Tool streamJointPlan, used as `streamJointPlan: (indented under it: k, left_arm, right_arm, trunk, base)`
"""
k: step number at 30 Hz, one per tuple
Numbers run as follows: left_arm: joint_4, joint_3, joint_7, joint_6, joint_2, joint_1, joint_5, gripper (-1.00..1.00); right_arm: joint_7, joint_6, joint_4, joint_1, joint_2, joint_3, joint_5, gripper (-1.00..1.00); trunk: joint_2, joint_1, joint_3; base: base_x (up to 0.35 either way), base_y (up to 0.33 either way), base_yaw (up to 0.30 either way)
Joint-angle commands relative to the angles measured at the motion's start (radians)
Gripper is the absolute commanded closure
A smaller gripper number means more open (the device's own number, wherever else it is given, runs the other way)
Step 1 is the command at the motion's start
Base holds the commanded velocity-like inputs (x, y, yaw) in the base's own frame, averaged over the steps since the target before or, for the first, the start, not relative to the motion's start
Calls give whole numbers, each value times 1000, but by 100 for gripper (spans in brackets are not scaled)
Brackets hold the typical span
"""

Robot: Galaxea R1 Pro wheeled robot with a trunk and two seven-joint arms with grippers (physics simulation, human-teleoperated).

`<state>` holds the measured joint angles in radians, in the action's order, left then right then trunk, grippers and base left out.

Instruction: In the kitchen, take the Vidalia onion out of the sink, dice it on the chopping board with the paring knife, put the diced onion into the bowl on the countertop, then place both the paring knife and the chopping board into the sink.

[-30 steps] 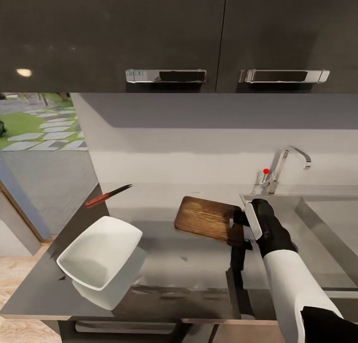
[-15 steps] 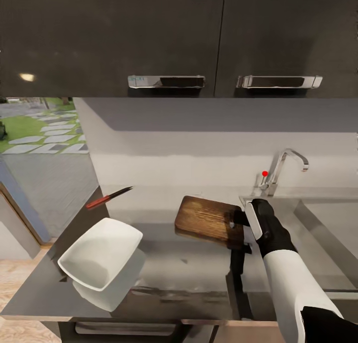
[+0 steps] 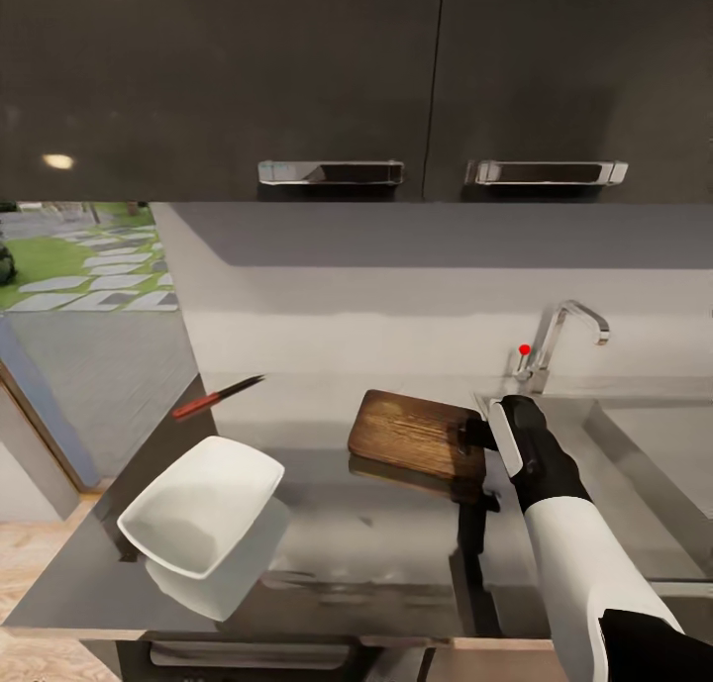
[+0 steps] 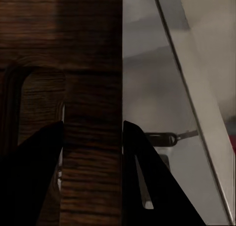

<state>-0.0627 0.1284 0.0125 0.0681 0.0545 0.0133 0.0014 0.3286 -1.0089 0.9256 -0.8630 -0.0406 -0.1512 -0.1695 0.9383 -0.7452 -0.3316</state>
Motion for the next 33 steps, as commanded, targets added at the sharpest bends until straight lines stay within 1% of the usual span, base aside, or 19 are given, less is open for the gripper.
streamJointPlan:
  k: [1, 17, 33]
  left_arm:
    - [-2, 7, 1, 1, 0, 1, 0, -100]
    - [-2, 7, 1, 1, 1, 1, 0, -100]
    - [-2, 7, 1, 1, 1, 1, 0, -100]
  right_arm:
    - [9, -2, 1, -1, 0, -2, -10, 100]
    - [10, -8, 1, -1, 0, 1, -9, 100]
    - [9, -8, 1, -1, -1, 2, -10, 100]
  trunk:
    - [1, 0, -1]
    - [1, 0, 0]
    - [1, 0, 0]
  base:
    - [-151, -106, 0]
    - [-246, -151, 0]
    - [-23, -10, 0]
